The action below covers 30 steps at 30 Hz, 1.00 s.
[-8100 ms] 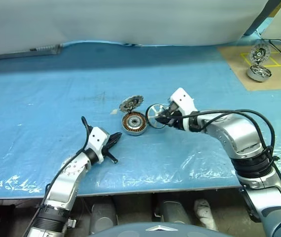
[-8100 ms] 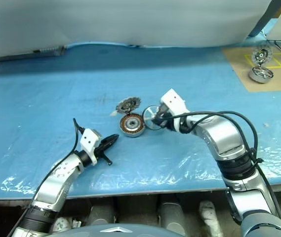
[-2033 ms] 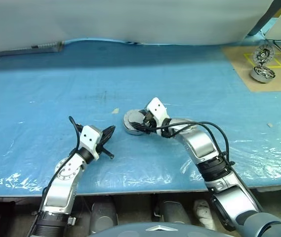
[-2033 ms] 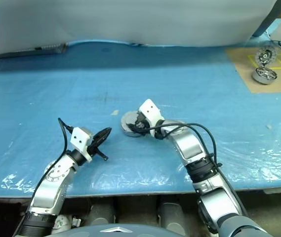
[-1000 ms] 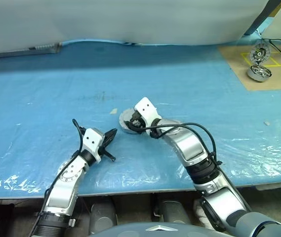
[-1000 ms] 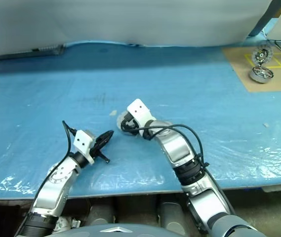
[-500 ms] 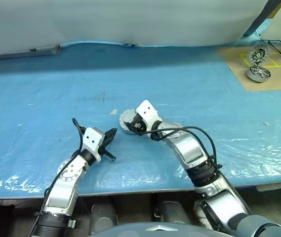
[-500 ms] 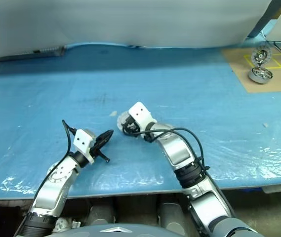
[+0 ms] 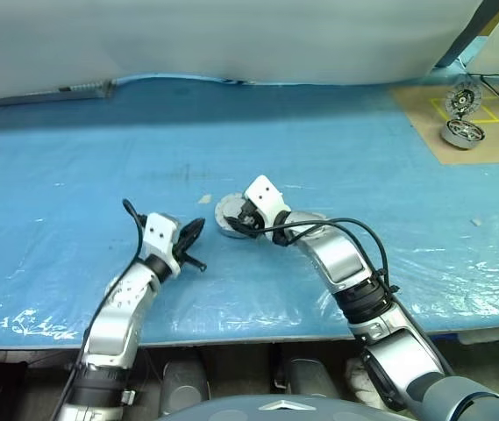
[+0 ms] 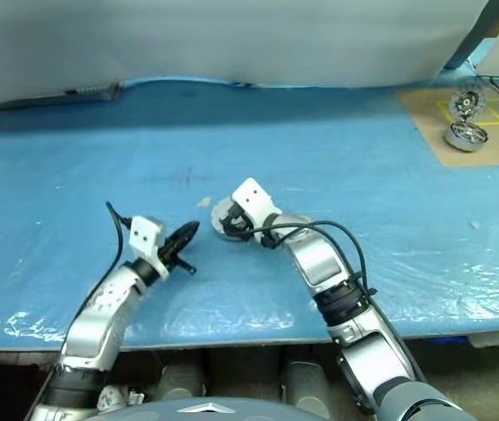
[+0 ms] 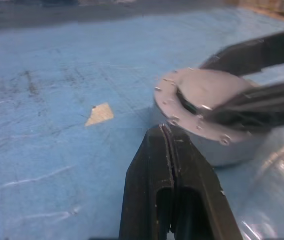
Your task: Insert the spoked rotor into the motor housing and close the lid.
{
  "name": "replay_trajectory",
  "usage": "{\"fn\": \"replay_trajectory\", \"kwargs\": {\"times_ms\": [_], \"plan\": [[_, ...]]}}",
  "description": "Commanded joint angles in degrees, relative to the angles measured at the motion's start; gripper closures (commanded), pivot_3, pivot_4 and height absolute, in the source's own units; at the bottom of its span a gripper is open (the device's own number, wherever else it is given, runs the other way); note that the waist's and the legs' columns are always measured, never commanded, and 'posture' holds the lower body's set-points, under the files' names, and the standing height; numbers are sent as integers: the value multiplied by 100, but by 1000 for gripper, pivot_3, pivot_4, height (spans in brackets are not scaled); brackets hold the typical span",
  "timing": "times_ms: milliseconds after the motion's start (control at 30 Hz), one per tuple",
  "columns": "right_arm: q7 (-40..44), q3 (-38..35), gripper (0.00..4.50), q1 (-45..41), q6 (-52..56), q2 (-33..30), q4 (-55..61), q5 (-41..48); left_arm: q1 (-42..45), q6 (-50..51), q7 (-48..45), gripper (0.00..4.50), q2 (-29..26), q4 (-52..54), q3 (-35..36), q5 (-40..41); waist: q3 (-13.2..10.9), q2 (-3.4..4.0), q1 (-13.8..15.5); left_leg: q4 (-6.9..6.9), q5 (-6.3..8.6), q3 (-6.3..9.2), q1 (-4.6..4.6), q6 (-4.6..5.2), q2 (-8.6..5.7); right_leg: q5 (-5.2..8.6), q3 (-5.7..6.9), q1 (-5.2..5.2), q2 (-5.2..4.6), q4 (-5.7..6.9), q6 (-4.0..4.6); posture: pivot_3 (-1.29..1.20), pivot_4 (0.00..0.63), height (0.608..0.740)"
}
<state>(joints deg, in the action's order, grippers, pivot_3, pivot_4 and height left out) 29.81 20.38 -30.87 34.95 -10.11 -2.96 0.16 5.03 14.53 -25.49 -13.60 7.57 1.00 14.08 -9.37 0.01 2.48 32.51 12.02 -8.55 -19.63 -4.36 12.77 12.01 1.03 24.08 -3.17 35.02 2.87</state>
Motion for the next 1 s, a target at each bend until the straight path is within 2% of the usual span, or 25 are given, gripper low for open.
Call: {"fn": "replay_trajectory", "kwargs": {"times_ms": [33, 267, 367, 500, 1000], "plan": [[41, 160, 1546, 244, 289, 2, -229, -50, 605, 929, 102, 4500, -308, 120, 245, 215, 1, -1, -3, 0, 0, 0, -1, 0, 0, 0, 0, 0, 0, -1, 0, 0, 150, 740], [36, 145, 1546, 245, 239, 12, -319, -90, 1684, 2919, -340, 4500, -590, -367, 695, 1431, 3, -1, -10, -8, -1, 0, -2, -2, -5, 0, 1, 0, 0, -10, 0, 0, 150, 740], [12, 141, 1546, 265, 208, 14, -362, -106, 1939, 3355, -476, 4500, -577, -667, 779, 1734, 3, -1, -9, -7, -1, 0, -1, -2, -6, 0, 0, 0, -1, -9, 0, 0, 150, 740], [-22, 138, 1546, 282, 197, 31, -373, -113, 1989, 3284, -557, 4500, -527, -958, 609, 1653, 3, -1, -9, -7, -1, 0, -2, -2, -6, 0, 1, 0, -1, -10, 0, 0, 150, 740], [-88, 198, 1546, 399, 202, 79, -253, -129, 1986, 3092, -569, 4500, -290, -1016, 151, 1380, 4, -1, -12, -14, -1, 1, -2, -2, -5, 0, 1, 0, -1, -18, 0, 0, 150, 740]]}}
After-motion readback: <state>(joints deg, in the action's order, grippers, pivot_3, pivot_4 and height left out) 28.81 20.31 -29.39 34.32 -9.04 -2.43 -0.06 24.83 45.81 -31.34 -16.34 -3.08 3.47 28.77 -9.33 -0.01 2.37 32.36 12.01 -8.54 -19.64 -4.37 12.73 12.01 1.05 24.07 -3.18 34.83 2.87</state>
